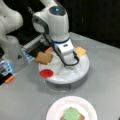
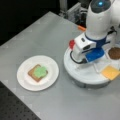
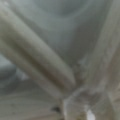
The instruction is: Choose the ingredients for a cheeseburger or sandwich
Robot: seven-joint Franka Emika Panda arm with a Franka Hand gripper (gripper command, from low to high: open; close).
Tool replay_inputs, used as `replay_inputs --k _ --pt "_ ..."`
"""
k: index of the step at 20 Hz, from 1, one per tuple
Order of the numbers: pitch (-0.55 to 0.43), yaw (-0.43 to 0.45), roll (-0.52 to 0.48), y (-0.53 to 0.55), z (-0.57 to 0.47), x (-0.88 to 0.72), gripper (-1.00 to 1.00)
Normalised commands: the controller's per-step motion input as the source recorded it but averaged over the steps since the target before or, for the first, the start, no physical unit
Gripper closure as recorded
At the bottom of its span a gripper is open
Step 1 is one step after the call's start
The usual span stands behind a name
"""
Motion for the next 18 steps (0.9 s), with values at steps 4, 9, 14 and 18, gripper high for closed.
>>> replay_inputs --k 4,9,14,18 --pt "0.025 0.357 -0.013 0.05 0.04 0.15 -1.00" --pt "0.033 0.298 -0.021 0.09 0.05 0.14 -1.00" --pt "0.042 0.223 -0.014 0.09 0.05 0.11 -1.00" --pt "0.070 0.139 0.002 0.09 0.05 0.04 -1.00"
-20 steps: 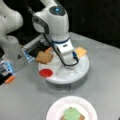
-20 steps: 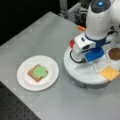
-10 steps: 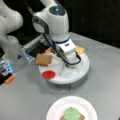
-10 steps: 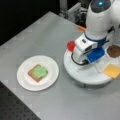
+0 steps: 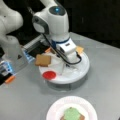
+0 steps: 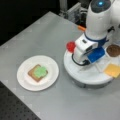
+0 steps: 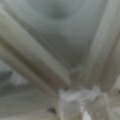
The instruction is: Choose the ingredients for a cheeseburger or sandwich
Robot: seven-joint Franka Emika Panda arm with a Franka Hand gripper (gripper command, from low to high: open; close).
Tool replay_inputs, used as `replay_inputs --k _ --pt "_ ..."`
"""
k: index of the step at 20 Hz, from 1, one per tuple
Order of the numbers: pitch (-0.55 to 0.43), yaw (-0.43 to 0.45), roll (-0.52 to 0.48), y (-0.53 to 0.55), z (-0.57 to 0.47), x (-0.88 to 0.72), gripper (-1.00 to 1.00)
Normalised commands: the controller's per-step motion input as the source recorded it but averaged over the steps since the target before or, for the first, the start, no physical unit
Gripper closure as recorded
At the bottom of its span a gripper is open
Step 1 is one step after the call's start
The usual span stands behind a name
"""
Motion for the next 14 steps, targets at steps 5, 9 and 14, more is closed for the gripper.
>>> replay_inputs --k 5,9,14 --pt "0.099 -0.029 0.028 0.08 0.04 -0.02 -1.00" --pt "0.066 -0.162 0.030 0.07 0.01 -0.04 -1.00" --pt "0.045 -0.182 0.035 0.05 0.01 0.00 -1.00"
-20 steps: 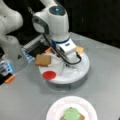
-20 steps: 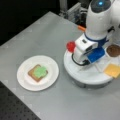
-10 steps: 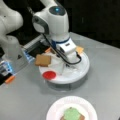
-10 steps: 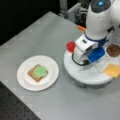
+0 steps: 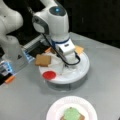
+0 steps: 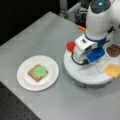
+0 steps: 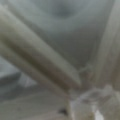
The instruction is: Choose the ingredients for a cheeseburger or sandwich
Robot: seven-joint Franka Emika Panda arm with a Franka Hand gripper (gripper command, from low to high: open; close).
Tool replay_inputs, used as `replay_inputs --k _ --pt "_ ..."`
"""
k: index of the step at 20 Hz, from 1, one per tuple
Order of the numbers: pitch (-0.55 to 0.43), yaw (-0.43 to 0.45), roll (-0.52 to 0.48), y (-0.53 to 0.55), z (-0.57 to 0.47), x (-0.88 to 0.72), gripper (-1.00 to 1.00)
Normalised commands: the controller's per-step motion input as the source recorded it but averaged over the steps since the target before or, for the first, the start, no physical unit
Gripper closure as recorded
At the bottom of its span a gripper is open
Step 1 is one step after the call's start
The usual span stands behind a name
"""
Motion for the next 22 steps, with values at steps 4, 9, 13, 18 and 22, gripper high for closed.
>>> replay_inputs --k 4,9,13,18,22 --pt "0.011 -0.147 0.020 0.09 0.03 0.00 -1.00" --pt "0.032 -0.079 0.007 0.10 0.14 -0.02 -1.00" --pt "0.110 -0.013 0.028 0.09 0.32 -0.01 -1.00" --pt "0.101 -0.066 0.050 0.08 0.29 0.05 -1.00" --pt "0.143 -0.125 0.094 0.01 0.22 0.10 -1.00"
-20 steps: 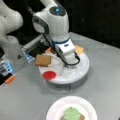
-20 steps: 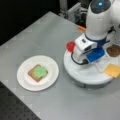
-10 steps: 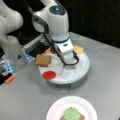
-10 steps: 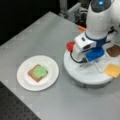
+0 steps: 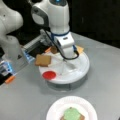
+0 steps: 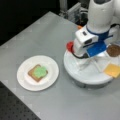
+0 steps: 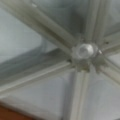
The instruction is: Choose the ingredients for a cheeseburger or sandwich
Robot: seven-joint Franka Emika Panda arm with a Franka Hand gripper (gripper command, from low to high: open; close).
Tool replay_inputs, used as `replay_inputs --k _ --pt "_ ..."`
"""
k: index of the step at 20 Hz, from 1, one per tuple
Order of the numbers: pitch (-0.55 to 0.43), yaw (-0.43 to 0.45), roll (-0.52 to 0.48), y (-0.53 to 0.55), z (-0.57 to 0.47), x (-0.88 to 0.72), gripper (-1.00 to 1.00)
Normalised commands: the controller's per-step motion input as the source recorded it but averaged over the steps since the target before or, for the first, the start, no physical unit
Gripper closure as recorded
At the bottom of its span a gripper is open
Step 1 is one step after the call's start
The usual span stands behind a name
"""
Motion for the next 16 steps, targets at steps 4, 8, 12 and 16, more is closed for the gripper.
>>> replay_inputs --k 4,8,12,16 --pt "0.177 -0.275 0.107 -0.05 0.23 0.09 -1.00" --pt "0.213 -0.491 0.100 -0.10 0.26 0.06 -1.00" --pt "0.201 -0.550 0.171 -0.13 0.21 0.07 -1.00" --pt "0.223 -0.500 0.284 -0.15 0.16 0.06 -1.00"
